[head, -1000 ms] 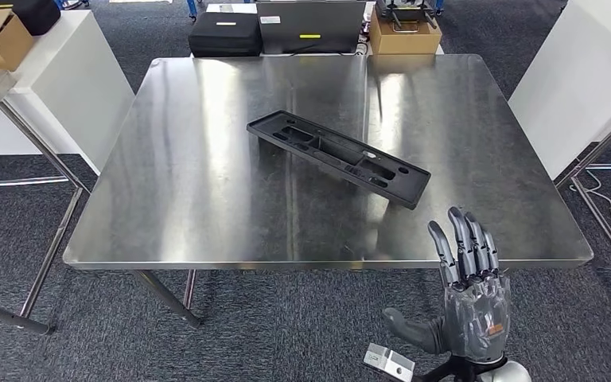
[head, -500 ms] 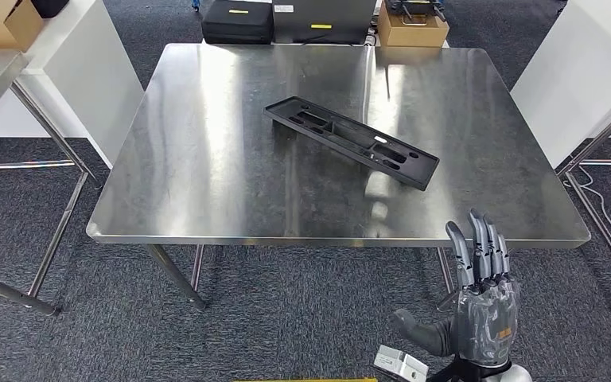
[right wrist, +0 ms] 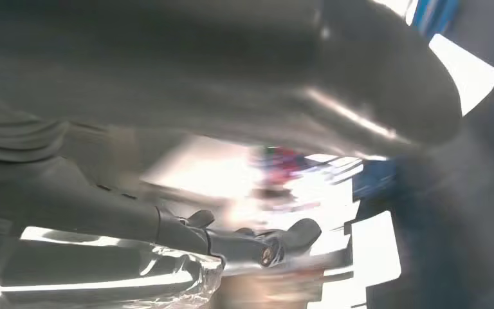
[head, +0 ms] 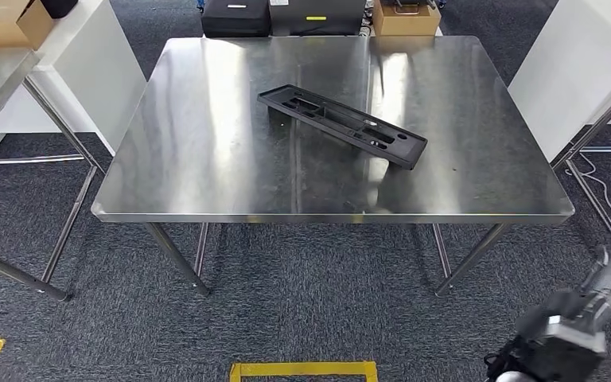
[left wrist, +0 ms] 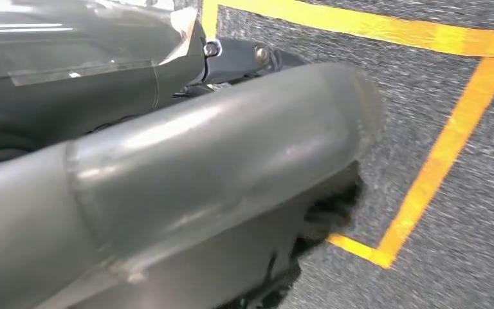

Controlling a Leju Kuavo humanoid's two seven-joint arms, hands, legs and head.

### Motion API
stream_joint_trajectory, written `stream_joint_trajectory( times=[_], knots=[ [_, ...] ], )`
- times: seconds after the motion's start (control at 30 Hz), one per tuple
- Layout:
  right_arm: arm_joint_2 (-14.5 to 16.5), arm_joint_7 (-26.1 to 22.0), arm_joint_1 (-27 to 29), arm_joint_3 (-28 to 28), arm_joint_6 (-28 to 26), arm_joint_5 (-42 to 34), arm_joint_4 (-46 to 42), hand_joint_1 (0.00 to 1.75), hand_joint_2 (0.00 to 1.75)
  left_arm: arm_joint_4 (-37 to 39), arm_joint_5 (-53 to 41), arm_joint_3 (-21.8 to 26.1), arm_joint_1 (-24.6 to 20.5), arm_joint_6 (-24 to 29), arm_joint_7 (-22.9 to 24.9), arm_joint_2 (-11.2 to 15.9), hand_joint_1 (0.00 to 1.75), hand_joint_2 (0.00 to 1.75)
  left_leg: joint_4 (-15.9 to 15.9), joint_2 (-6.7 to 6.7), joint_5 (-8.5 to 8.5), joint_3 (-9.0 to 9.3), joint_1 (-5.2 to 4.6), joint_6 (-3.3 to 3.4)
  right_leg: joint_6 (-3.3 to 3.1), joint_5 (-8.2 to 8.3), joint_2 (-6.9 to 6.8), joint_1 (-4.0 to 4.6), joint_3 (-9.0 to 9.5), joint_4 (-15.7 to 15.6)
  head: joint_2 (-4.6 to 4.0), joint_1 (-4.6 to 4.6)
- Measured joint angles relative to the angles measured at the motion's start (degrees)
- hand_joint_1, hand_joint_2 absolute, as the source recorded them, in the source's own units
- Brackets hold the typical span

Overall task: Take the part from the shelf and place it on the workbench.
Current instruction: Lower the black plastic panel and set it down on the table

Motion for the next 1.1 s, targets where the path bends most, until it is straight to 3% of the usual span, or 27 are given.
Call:
stream_joint_trajectory(
  times=[0.07, 0.1, 0.17, 0.23, 0.27, 0.33, 0.4, 0.43, 0.47, 0.53, 0.6, 0.63, 0.67, 0.73, 0.77, 0.83, 0.87, 0.9, 0.93, 0.97, 1.0, 1.03, 1.1],
  knots=[
    [1.26, -1.45, -1.58, -5.71, 3.49, -12.70, 5.08, 0.00, 0.00, 0.00, -0.09, 0.00, 0.00, 0.16, 0.09, -0.01, 0.00, 0.00, -8.44, -0.26, 1.98, 5.35, -0.06, 0.46, 0.58, 0.55, 0.04, 0.13, -0.64, 0.21, 0.00, 0.03],
    [1.74, -2.21, -2.48, -8.59, 5.37, -16.97, 8.04, 0.00, 0.00, 0.00, -0.10, 0.00, 0.00, 0.18, 0.11, -0.03, 0.00, 0.00, -10.92, -0.42, 2.30, 6.73, -0.20, 0.71, 0.96, 0.87, 0.02, 0.19, -0.85, 0.26, 0.00, 0.04],
    [2.34, -3.90, -4.11, -13.83, 8.14, -21.70, 13.96, 0.00, 0.00, 0.00, -0.11, 0.00, 0.03, 0.20, 0.12, -0.10, 0.00, 0.00, -12.12, -0.60, 2.64, 6.93, -0.59, 1.33, 1.92, 1.63, -0.02, 0.22, -1.15, 0.16, 0.00, 0.07],
    [2.70, -5.14, -5.20, -17.64, 9.18, -23.05, 18.45, 0.00, 0.00, -0.01, -0.11, 0.00, -0.03, 0.20, 0.13, -0.24, 0.00, 0.00, -12.53, -0.39, 3.70, 6.31, -0.57, 2.29, 2.49, 1.10, 0.02, 0.24, -1.91, 0.85, 0.00, 0.05],
    [2.86, -5.39, -5.60, -19.01, 9.38, -23.24, 20.11, 0.00, 0.00, -0.01, -0.12, 0.00, -0.09, 0.20, 0.13, -0.32, 0.00, 0.00, -12.77, -0.24, 4.33, 5.83, -0.51, 2.80, 2.40, -0.25, 0.08, 0.28, -2.78, 2.43, 0.00, 0.24],
    [3.19, -5.52, -6.29, -21.03, 9.58, -23.36, 22.62, 0.00, 0.00, -0.03, -0.12, 0.00, -0.18, 0.21, 0.13, -0.45, 0.00, 0.00, -12.89, 0.00, 5.46, 4.47, -0.58, 3.40, 1.81, -4.83, 0.19, 0.26, -5.46, 9.05, 0.00, 0.60],
    [3.54, -5.01, -6.68, -22.49, 9.48, -23.57, 24.57, 0.00, 0.00, -0.03, -0.13, 0.00, -0.17, 0.22, 0.13, -0.51, 0.00, 0.00, -12.80, 0.17, 6.55, 2.92, -0.77, 3.47, 2.00, -7.96, 0.21, 0.24, -7.30, 16.13, 0.00, 0.82],
    [3.70, -4.39, -6.90, -23.15, 9.36, -23.99, 25.63, 0.00, 0.00, -0.02, -0.12, 0.00, -0.17, 0.24, 0.13, -0.51, 0.00, 0.00, -12.74, 0.23, 7.08, 2.18, -0.85, 3.44, 2.40, -7.99, 0.21, 0.25, -6.98, 17.35, 0.00, 0.81],
    [3.80, -3.68, -7.30, -23.85, 9.43, -24.76, 27.05, 0.00, 0.00, -0.02, -0.13, 0.00, -0.17, 0.29, 0.13, -0.52, 0.00, 0.00, -12.68, 0.26, 7.55, 1.54, -0.90, 3.36, 2.88, -6.97, 0.22, 0.27, -5.47, 16.15, 0.00, 0.82],
    [3.73, -3.17, -8.91, -25.76, 10.88, -27.45, 32.05, 0.00, 0.00, -0.03, -0.13, 0.01, -0.19, 0.58, 0.13, -0.64, 0.00, 0.00, -12.51, 0.27, 8.42, 0.51, -0.93, 3.08, 3.32, -4.49, 0.22, 0.31, 0.17, 7.96, 0.00, 0.81],
    [3.03, -4.24, -11.37, -28.19, 13.48, -30.26, 40.41, 0.00, 0.00, -0.04, -0.13, 0.03, -0.24, 0.98, 0.13, -0.84, 0.00, 0.00, -12.40, 0.26, 9.32, -0.10, -1.02, 2.56, 2.74, -3.69, 0.27, 0.77, 4.85, 0.12, 0.00, 0.80],
    [2.46, -4.62, -12.63, -29.41, 14.31, -31.17, 45.31, 0.00, 0.00, -0.04, -0.09, 0.06, -0.27, 1.18, 0.13, -0.90, 0.00, 0.00, -12.41, 0.24, 9.78, -0.26, -1.05, 2.29, 2.35, -3.81, 0.29, 1.02, 5.65, -1.69, 0.00, 0.82],
    [1.85, -4.20, -13.76, -30.44, 14.45, -31.69, 50.02, 0.00, 0.00, -0.04, -0.03, 0.10, -0.29, 1.33, 0.14, -0.93, 0.00, 0.00, -12.46, 0.20, 10.22, -0.34, -1.07, 2.01, 2.04, -3.56, 0.32, 1.26, 5.60, -1.97, 0.00, 0.84],
    [0.92, -0.83, -15.77, -31.88, 13.09, -31.92, 58.92, 0.00, 0.00, -0.04, 0.24, 0.22, -0.31, 1.56, 0.24, -0.86, 0.00, 0.00, -11.99, 0.07, 9.84, -0.85, -1.00, 1.37, 1.15, -2.74, 0.24, 0.66, 4.72, -1.92, 0.00, 0.86],
    [0.64, 1.70, -16.59, -32.26, 11.92, -31.75, 62.73, 0.00, 0.00, -0.04, 0.36, 0.28, -0.33, 1.67, 0.32, -0.81, 0.00, 0.00, -10.74, 0.02, 8.16, -1.39, -0.90, 0.96, 0.48, -2.17, 0.16, 0.35, 4.23, -1.93, 0.00, 0.79],
    [0.45, 7.01, -17.66, -32.57, 9.05, -30.78, 69.12, 0.00, 0.00, -0.05, 0.47, 0.46, -0.37, 2.11, 0.44, -0.72, 0.00, 0.00, -4.94, -0.04, 2.03, -3.06, -0.56, 0.12, -0.51, -0.90, -0.02, 0.09, 3.05, -1.93, 0.00, 0.66],
    [0.48, 9.58, -17.89, -32.57, 7.50, -30.03, 71.52, 0.00, 0.00, -0.05, 0.46, 0.57, -0.40, 2.43, 0.46, -0.70, 0.00, 0.00, -1.12, -0.04, -0.99, -3.84, -0.39, -0.23, -0.71, -0.30, -0.08, 0.12, 2.38, -1.86, 0.00, 0.62],
    [0.55, 12.18, -17.99, -32.51, 6.00, -29.14, 73.70, 0.00, 0.00, -0.07, 0.38, 0.68, -0.43, 2.80, 0.51, -0.70, 0.00, 0.00, 2.36, -0.03, -2.89, -4.30, -0.21, -0.58, -0.71, 0.30, -0.14, 0.14, 1.57, -1.70, 0.00, 0.61],
    [0.70, 14.71, -18.02, -32.33, 4.66, -28.12, 75.84, 0.00, 0.00, -0.10, 0.22, 0.76, -0.49, 3.17, 0.62, -0.70, 0.00, 0.00, 4.53, -0.02, -3.26, -4.13, 0.00, -0.87, -0.62, 0.87, -0.17, 0.14, 0.64, -1.41, 0.00, 0.60],
    [0.90, 16.94, -17.96, -32.02, 3.65, -27.11, 77.79, 0.00, 0.00, -0.14, 0.02, 0.82, -0.56, 3.50, 0.81, -0.69, 0.00, 0.00, 4.93, -0.01, -2.23, -3.16, 0.22, -1.05, -0.46, 1.33, -0.19, 0.12, -0.40, -1.00, 0.00, 0.60],
    [1.19, 19.02, -17.77, -31.59, 2.91, -26.08, 79.58, 0.00, 0.00, -0.20, -0.25, 0.86, -0.65, 3.76, 1.07, -0.67, 0.00, 0.00, 3.36, 0.00, -0.38, -1.20, 0.44, -1.15, -0.27, 1.69, -0.20, 0.09, -1.43, -0.46, 0.00, 0.58],
    [1.55, 20.79, -17.48, -31.08, 2.36, -25.04, 81.09, 0.00, 0.00, -0.28, -0.50, 0.87, -0.78, 3.94, 1.35, -0.64, 0.00, 0.00, 0.10, -0.03, 1.28, 1.50, 0.62, -1.13, -0.05, 1.94, -0.20, 0.07, -2.32, 0.14, 0.00, 0.58],
    [2.39, 24.46, -16.67, -29.89, 1.72, -22.37, 83.15, 0.00, 0.00, -0.47, -1.06, 0.87, -1.13, 4.21, 1.99, -0.57, 0.00, 0.00, -7.73, -0.22, 1.55, 6.95, 0.63, -0.81, 0.53, 2.43, -0.20, 0.18, -3.57, 1.14, 0.00, 0.61]
  ],
)
